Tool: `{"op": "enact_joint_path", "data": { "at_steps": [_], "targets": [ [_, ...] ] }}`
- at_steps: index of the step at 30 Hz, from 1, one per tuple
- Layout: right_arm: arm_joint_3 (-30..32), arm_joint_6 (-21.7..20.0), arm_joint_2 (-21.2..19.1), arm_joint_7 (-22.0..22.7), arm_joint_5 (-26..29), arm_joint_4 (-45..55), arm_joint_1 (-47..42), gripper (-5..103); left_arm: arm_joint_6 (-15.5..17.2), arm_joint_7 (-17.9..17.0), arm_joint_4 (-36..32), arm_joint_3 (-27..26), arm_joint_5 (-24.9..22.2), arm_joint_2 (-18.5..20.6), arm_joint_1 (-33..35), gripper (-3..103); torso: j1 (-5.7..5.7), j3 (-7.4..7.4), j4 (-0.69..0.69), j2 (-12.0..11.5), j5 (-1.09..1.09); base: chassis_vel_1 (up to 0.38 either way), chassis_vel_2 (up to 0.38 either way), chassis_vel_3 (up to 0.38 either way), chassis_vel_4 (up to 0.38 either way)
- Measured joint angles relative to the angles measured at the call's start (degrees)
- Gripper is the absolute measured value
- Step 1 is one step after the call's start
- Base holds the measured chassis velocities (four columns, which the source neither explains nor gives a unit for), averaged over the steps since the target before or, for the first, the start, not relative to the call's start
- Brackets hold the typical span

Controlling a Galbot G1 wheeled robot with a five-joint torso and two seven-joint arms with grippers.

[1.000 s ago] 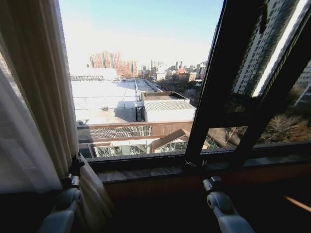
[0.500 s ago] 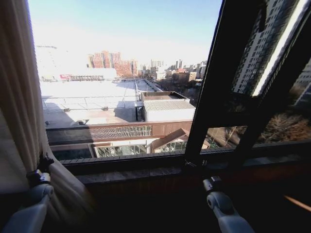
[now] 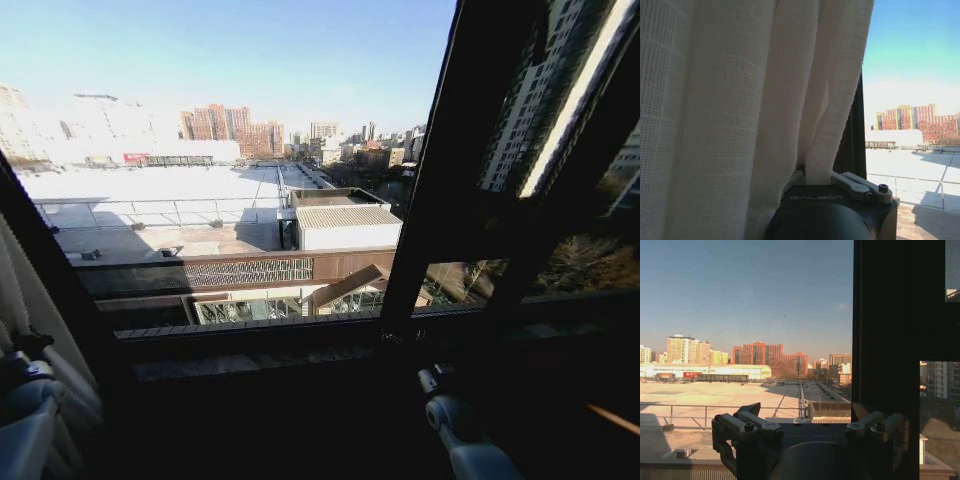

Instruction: Open the curtains by pulling them apart, changing their state from closed to fully open.

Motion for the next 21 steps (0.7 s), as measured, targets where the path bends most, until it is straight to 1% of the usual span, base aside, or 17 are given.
{"op": "enact_joint_path", "data": {
  "at_steps": [3, 4, 7, 8, 10, 12, 15, 16, 18, 19, 20, 21],
  "targets": [
    [0.00, 0.00, 0.00, 0.00, 0.00, 0.00, 0.00, 100, 0.44, -0.61, -0.51, 0.00, 0.28, -0.15, 0.17, 0, 0.00, 0.00, 0.00, 0.00, 0.01, 0.000, 0.000, 0.000, 0.000],
    [0.00, 0.00, 0.00, 0.00, 0.00, 0.00, 0.00, 100, 1.13, -1.41, -1.46, 0.01, 0.82, -0.39, 0.70, 0, 0.00, 0.00, 0.00, 0.00, 0.02, 0.000, 0.000, 0.000, 0.000],
    [0.00, 0.00, 0.00, 0.00, 0.00, 0.00, 0.00, 100, 1.68, -1.95, -3.22, -0.08, 1.69, -1.12, 1.79, 0, 0.00, 0.00, 0.01, 0.00, 0.03, 0.000, 0.000, 0.000, 0.000],
    [0.00, 0.00, 0.00, 0.00, 0.00, 0.00, 0.00, 100, 1.75, -2.11, -4.27, -0.20, 2.22, -1.68, 2.44, 5, 0.00, 0.00, 0.00, 0.00, 0.03, 0.000, 0.000, 0.000, 0.000],
    [0.00, 0.00, 0.00, 0.00, 0.00, 0.00, 0.00, 100, 1.79, -2.83, -8.43, -0.74, 4.76, -4.35, 4.98, 16, 0.00, -0.01, 0.01, 0.00, 0.02, 0.000, 0.000, 0.000, 0.000],
    [0.00, 0.00, 0.00, 0.00, 0.00, 0.00, 0.00, 100, 1.79, -3.05, -9.61, -0.89, 5.37, -5.11, 5.64, 16, 0.00, -0.01, 0.00, 0.00, 0.02, 0.000, 0.000, 0.000, 0.000],
    [0.00, 0.00, 0.00, 0.00, 0.00, 0.00, 0.00, 100, 2.04, -3.92, -18.10, -1.47, 7.37, -9.39, 10.72, 32, 0.00, -0.01, 0.00, 0.00, 0.02, 0.000, 0.000, 0.000, 0.000],
    [0.00, 0.00, 0.00, 0.00, 0.00, 0.00, 0.00, 100, 2.04, -3.92, -18.10, -1.47, 7.37, -9.39, 10.72, 32, 0.00, -0.01, 0.00, 0.00, 0.02, 0.000, 0.000, 0.000, 0.000],
    [0.00, 0.00, 0.00, -0.01, 0.00, 0.00, 0.00, 100, 2.33, -4.07, -23.03, -1.55, 8.05, -11.50, 13.37, 43, 0.00, -0.01, 0.01, 0.00, 0.02, 0.000, 0.000, 0.000, 0.000],
    [0.00, 0.00, 0.00, 0.00, 0.00, 0.00, 0.00, 100, 2.35, -3.83, -26.74, -1.50, 8.29, -12.98, 15.26, 48, 0.00, -0.01, 0.01, 0.00, 0.04, 0.000, 0.000, 0.000, 0.000],
    [0.00, 0.00, 0.00, 0.00, 0.00, 0.00, 0.00, 100, 2.37, -3.18, -28.56, -1.37, 8.17, -13.73, 16.29, 48, 0.00, -0.01, 0.00, 0.00, 0.04, 0.000, 0.000, 0.000, 0.000],
    [0.00, 0.00, 0.00, 0.00, 0.00, 0.00, 0.00, 100, 2.37, -3.18, -28.56, -1.37, 8.17, -13.73, 16.29, 48, 0.00, -0.01, 0.00, 0.00, 0.04, 0.000, 0.000, 0.000, 0.000]
  ]
}}
